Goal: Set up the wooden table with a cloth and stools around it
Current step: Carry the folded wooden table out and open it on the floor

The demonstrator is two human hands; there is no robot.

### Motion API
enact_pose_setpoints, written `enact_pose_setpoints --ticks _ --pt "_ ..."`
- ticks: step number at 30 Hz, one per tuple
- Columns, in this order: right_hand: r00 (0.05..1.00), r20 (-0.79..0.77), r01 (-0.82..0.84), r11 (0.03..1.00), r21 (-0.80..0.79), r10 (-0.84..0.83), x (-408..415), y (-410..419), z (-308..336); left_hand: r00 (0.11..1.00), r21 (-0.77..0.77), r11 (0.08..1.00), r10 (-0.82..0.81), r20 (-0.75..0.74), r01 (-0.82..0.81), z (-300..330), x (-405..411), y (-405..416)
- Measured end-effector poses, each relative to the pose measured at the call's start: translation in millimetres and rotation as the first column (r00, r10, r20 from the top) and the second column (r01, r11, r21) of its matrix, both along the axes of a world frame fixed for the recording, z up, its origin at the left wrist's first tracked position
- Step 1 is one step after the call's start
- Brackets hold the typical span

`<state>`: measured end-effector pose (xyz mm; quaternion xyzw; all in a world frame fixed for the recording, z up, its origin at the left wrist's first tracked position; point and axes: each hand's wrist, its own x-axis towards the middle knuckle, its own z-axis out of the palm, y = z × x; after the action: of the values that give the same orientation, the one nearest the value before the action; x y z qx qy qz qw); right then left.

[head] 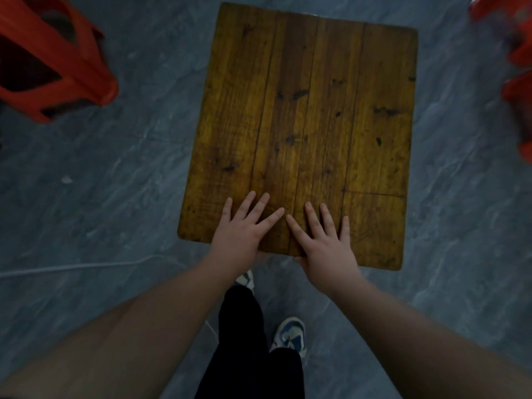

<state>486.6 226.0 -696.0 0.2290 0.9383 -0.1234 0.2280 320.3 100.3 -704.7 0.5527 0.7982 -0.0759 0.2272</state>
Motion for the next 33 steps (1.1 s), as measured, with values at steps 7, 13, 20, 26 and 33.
enact_pose_setpoints --ticks 7,13,20,26,33 --pt "0.999 -0.009 0.052 0.999 -0.003 -0.052 -49 63 3 1.0 -0.009 1.0 0.022 0.007 -0.022 -5 -45 67" --pt "0.996 -0.004 0.084 0.996 -0.009 -0.084 -87 108 4 1.0 -0.004 1.0 0.014 0.021 -0.014 -2 -85 115" --pt "0.996 -0.014 0.089 0.996 -0.007 -0.089 -115 141 -1 0.999 -0.02 1.0 -0.006 0.032 0.007 2 -116 150" --pt "0.997 -0.015 0.074 0.997 -0.009 -0.074 -116 146 -4 1.0 -0.026 1.0 -0.004 0.009 0.004 -5 -116 154" --pt "0.997 0.063 0.038 0.998 0.04 -0.041 -110 143 -1 1.0 -0.056 0.998 0.015 -0.026 -0.017 0 -113 146"
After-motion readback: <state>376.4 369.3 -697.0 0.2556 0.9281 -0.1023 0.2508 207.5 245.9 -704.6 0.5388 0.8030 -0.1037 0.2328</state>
